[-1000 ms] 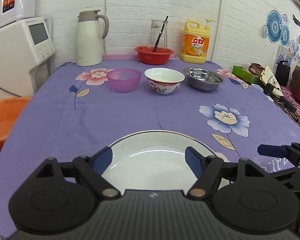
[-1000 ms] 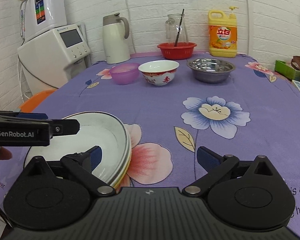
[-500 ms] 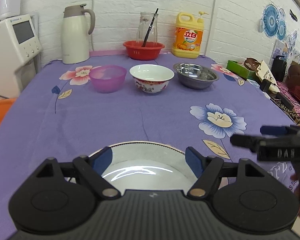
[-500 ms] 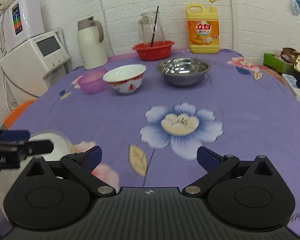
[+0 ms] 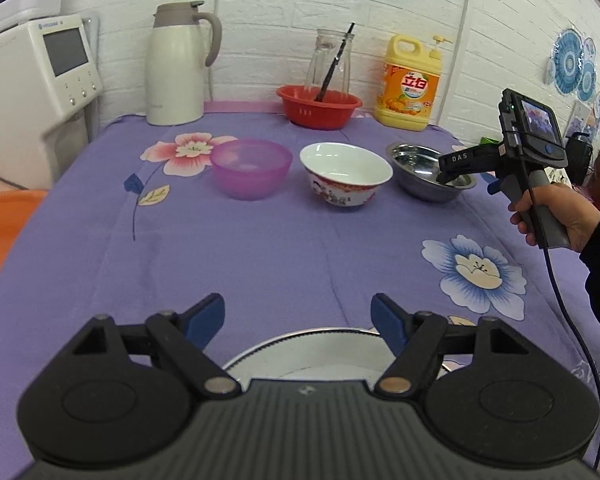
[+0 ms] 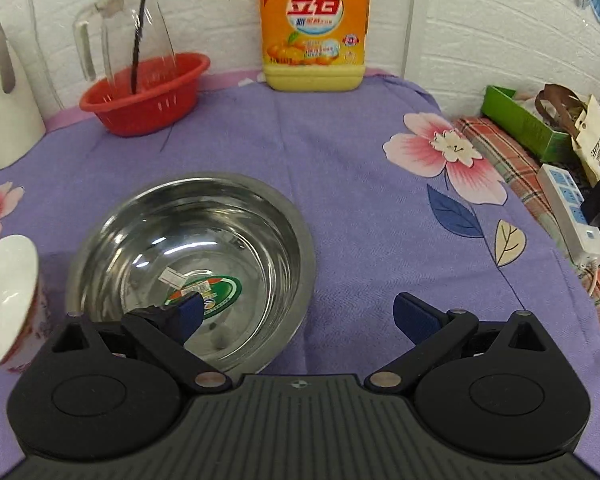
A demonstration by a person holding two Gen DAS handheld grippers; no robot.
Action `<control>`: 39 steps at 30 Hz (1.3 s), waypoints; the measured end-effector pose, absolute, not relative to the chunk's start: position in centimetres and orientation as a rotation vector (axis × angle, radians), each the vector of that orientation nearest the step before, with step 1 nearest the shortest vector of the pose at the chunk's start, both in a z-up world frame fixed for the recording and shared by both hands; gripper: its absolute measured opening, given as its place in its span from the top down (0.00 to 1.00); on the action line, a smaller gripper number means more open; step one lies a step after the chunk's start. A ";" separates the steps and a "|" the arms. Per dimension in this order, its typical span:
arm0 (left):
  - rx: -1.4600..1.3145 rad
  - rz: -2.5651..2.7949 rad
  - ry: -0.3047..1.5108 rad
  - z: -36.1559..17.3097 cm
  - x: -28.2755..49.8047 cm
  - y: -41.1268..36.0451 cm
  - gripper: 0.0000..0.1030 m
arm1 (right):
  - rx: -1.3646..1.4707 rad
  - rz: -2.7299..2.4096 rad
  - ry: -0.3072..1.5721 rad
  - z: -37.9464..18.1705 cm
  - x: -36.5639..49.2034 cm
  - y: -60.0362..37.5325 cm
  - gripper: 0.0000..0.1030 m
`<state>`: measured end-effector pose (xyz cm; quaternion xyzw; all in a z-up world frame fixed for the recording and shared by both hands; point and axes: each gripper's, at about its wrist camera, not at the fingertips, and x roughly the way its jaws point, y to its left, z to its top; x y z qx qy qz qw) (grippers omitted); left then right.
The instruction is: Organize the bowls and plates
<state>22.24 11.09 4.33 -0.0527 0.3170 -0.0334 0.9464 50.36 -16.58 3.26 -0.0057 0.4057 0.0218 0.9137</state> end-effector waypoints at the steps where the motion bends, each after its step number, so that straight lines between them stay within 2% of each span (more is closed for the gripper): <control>1: -0.109 -0.062 0.650 4.3 22.4 11.4 0.28 | -0.018 0.046 0.855 2.8 50.7 -16.5 0.00; 7: -0.097 -0.080 0.651 4.8 23.4 11.1 0.28 | -0.034 0.060 0.918 2.6 49.9 -17.1 0.00; 13: -0.063 -0.160 0.643 6.3 24.7 8.5 0.28 | -0.102 0.187 0.986 2.7 45.6 -18.0 0.00; 22: -0.206 -0.293 0.752 6.0 32.6 3.0 0.28 | -0.007 0.152 0.746 2.5 41.3 -19.7 0.00; 32: -0.331 -0.223 0.843 2.4 41.3 -0.5 0.28 | -0.022 0.173 0.678 0.5 41.7 -20.1 0.00; 39: -0.327 -0.176 0.860 0.4 43.9 -2.0 0.28 | -0.009 0.162 0.692 0.6 41.6 -20.0 0.00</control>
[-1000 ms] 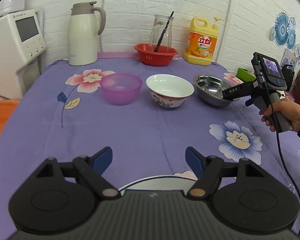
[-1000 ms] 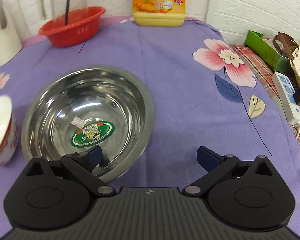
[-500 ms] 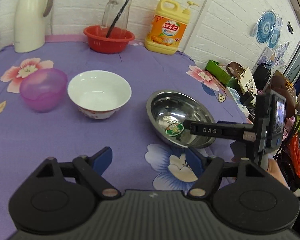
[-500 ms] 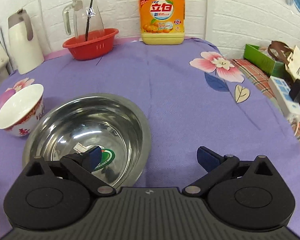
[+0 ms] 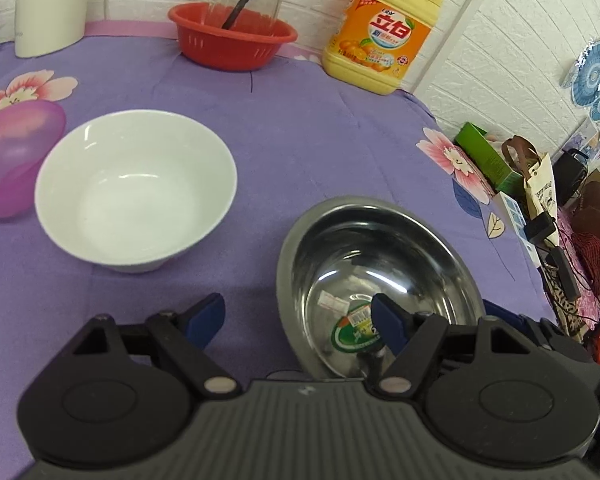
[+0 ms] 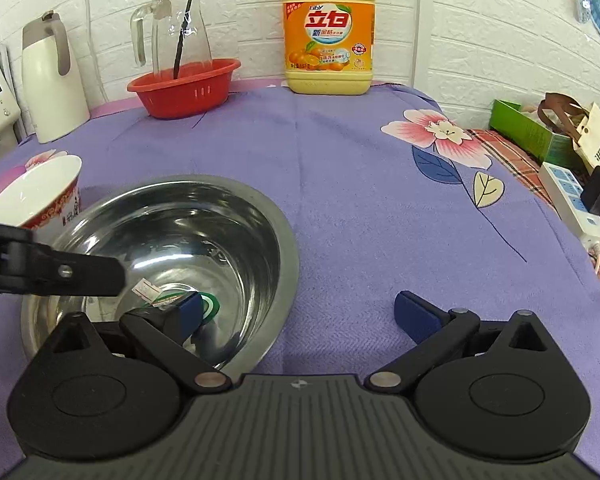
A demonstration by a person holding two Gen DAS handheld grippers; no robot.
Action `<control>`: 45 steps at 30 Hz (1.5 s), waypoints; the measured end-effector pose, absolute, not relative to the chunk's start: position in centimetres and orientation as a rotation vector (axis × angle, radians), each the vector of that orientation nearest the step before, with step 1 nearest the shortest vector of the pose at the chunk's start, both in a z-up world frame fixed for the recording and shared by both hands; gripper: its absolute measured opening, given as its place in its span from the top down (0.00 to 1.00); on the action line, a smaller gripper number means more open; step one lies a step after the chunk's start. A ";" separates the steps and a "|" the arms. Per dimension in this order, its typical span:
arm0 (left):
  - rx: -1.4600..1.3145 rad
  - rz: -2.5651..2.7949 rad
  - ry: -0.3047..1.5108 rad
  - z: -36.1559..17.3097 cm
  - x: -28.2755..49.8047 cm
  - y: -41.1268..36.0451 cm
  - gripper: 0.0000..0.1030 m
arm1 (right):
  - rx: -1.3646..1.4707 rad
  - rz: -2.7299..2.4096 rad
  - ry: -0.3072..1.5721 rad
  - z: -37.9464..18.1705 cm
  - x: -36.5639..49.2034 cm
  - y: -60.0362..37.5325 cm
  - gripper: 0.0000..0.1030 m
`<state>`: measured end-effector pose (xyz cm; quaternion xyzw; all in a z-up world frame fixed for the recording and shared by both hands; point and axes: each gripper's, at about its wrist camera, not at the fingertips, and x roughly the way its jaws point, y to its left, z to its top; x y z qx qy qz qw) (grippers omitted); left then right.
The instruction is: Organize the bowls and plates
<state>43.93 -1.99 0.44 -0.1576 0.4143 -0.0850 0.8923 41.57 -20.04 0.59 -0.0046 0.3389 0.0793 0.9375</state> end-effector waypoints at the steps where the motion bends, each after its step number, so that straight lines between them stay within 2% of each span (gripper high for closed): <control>1: -0.322 -0.173 0.855 0.3 44.0 -2.2 0.29 | 0.007 0.181 0.688 0.6 41.5 -20.0 0.00; 5: -0.267 -0.160 0.821 0.2 44.5 -3.5 0.36 | -0.017 0.206 0.679 0.4 41.3 -19.3 0.00; 10: -0.230 -0.202 0.822 0.2 44.4 -3.9 0.69 | -0.049 0.283 0.662 0.6 40.5 -18.3 0.00; 16: -0.258 -0.237 0.878 1.0 41.9 -3.0 0.71 | -0.016 0.383 0.691 1.6 37.8 -17.0 0.00; 32: -0.144 -0.347 0.882 2.1 27.6 -3.5 0.70 | -0.018 0.367 0.690 2.7 24.0 -17.1 0.00; 45: -0.071 -0.359 0.859 1.2 24.3 -4.0 0.70 | 0.048 0.363 0.715 1.0 20.7 -16.9 0.00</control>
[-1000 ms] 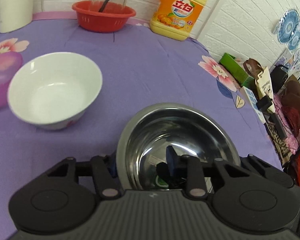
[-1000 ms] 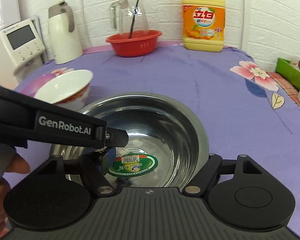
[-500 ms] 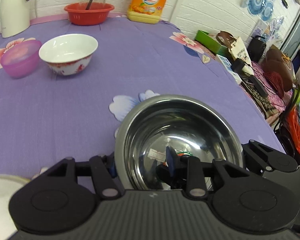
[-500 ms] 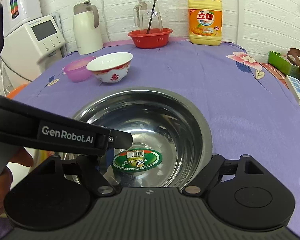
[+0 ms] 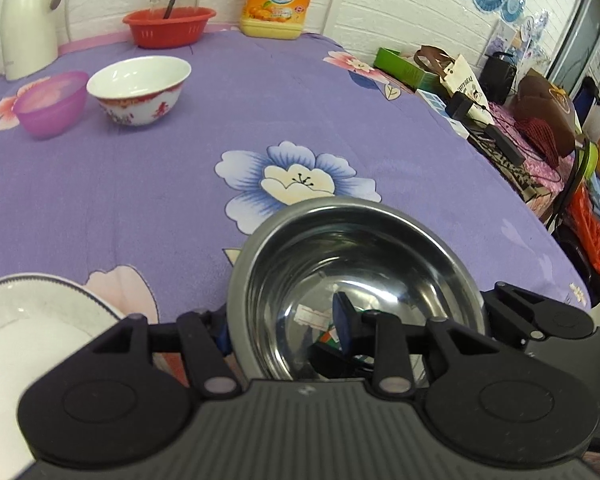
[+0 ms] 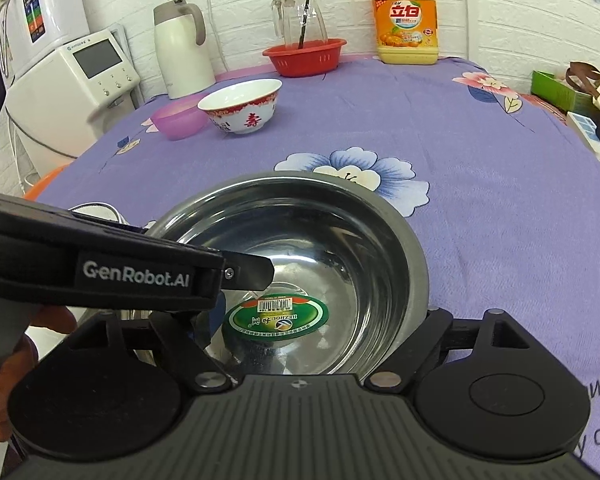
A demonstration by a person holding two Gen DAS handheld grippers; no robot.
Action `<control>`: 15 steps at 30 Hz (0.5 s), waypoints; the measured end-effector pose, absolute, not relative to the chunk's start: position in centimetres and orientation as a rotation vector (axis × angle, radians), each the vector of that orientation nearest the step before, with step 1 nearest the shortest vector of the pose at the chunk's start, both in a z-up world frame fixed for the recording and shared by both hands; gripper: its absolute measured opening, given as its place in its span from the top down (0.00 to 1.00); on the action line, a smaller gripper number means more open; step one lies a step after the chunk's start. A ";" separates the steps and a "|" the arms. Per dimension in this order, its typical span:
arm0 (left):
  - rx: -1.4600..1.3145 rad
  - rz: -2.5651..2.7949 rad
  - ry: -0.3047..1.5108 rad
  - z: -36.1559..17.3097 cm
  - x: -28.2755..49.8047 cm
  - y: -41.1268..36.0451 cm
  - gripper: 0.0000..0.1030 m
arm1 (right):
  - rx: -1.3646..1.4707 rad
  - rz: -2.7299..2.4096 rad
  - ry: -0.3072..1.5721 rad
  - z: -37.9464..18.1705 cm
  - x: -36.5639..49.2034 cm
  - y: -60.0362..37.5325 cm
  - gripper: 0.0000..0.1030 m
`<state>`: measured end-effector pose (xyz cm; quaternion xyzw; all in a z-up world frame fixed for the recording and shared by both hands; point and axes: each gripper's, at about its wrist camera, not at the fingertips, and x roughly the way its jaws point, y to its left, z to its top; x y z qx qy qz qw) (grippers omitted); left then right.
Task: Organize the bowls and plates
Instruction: 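Place the steel bowl onto the plate stack held by the left tool, open right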
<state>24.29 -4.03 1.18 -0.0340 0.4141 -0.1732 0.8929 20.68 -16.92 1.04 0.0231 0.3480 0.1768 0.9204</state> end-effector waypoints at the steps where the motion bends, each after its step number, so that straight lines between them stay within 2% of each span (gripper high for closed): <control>1: -0.058 -0.362 0.852 1.2 24.2 -4.3 0.70 | 0.045 0.357 0.713 1.0 20.5 -16.9 0.00; 5: -0.055 -0.365 0.849 0.7 24.9 -4.5 0.69 | 0.046 0.336 0.708 0.9 20.6 -17.1 0.00; 6: -0.048 -0.360 0.843 0.6 25.1 -4.5 0.65 | 0.048 0.332 0.711 0.9 20.7 -17.2 0.00; 7: -0.030 -0.347 0.826 0.6 25.1 -4.5 0.44 | 0.054 0.330 0.712 1.0 20.7 -17.5 0.00; 9: -0.013 -0.281 0.772 1.4 24.7 -4.0 0.17 | 0.061 0.320 0.701 1.3 20.4 -18.0 0.00; 13: -0.001 -0.250 0.692 3.6 24.4 -3.0 0.10 | 0.091 0.252 0.634 2.5 19.6 -20.2 0.00; 15: 0.011 -0.230 0.658 4.6 24.4 -2.7 0.10 | 0.129 0.238 0.617 3.1 19.7 -21.3 0.00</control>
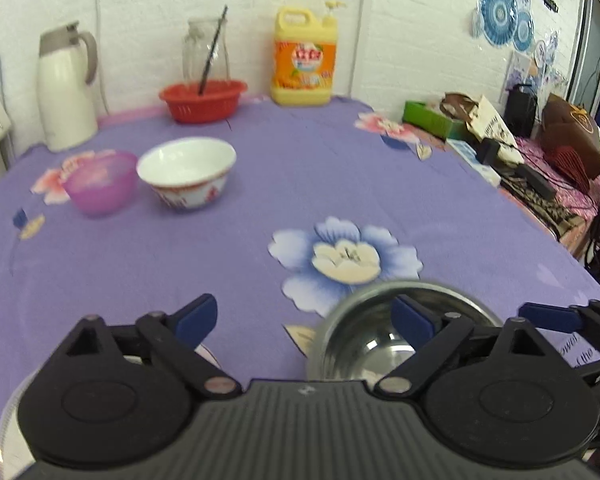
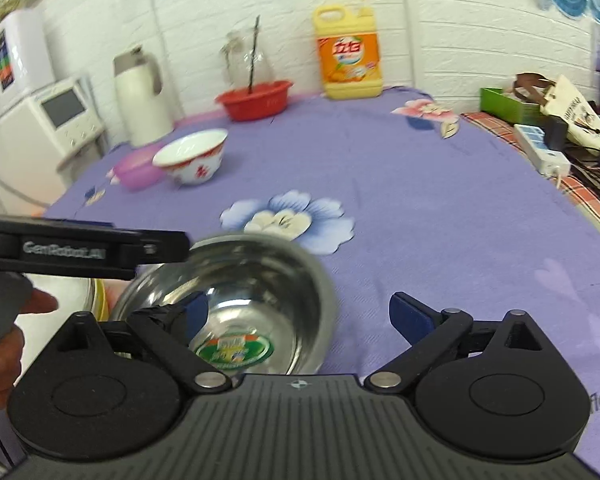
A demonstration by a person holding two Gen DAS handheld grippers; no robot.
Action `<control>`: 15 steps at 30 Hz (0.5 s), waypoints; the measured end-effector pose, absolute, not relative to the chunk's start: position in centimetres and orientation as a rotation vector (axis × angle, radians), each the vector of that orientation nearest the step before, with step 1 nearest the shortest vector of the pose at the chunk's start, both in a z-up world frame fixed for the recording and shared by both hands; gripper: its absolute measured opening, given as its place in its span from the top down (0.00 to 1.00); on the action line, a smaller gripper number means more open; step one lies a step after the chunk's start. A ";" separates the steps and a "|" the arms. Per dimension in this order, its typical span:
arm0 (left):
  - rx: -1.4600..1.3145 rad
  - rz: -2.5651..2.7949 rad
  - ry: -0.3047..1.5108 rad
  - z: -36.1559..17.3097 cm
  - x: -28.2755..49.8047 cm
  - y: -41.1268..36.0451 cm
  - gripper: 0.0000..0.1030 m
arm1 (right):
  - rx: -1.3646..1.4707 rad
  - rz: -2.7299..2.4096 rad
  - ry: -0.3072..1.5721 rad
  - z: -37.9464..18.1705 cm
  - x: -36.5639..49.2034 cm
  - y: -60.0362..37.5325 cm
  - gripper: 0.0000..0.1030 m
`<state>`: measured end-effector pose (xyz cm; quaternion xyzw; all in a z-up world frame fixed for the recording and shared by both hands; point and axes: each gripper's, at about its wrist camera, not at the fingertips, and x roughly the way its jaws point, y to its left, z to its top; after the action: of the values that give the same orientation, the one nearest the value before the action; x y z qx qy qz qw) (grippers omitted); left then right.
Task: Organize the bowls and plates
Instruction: 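Place the steel bowl onto the plate stack held by the left tool, open right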
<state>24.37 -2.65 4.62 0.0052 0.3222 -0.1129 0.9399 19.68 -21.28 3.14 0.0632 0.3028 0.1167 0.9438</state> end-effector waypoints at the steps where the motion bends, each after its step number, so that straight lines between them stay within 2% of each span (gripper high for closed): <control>1: 0.014 -0.225 0.642 5.1 24.4 -2.4 0.10 | 0.148 0.235 0.612 3.4 19.8 -21.7 0.00; 3: 0.009 -0.214 0.621 5.9 24.4 -1.9 0.06 | 0.179 0.230 0.613 3.8 20.3 -22.3 0.00; 4: 0.002 -0.205 0.613 6.2 24.5 -1.6 0.01 | 0.186 0.223 0.623 4.1 20.8 -22.4 0.00; 10: -0.013 -0.162 0.581 7.2 25.3 0.5 0.01 | 0.241 0.209 0.726 5.4 24.1 -22.1 0.00; 15: -0.052 -0.132 0.599 7.2 27.7 3.3 0.01 | 0.139 0.343 0.676 6.8 27.1 -19.8 0.00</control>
<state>27.66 3.35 7.18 -0.0258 0.2946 -0.0649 0.9531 27.12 -19.77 6.83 0.0679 0.3298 0.1675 0.9266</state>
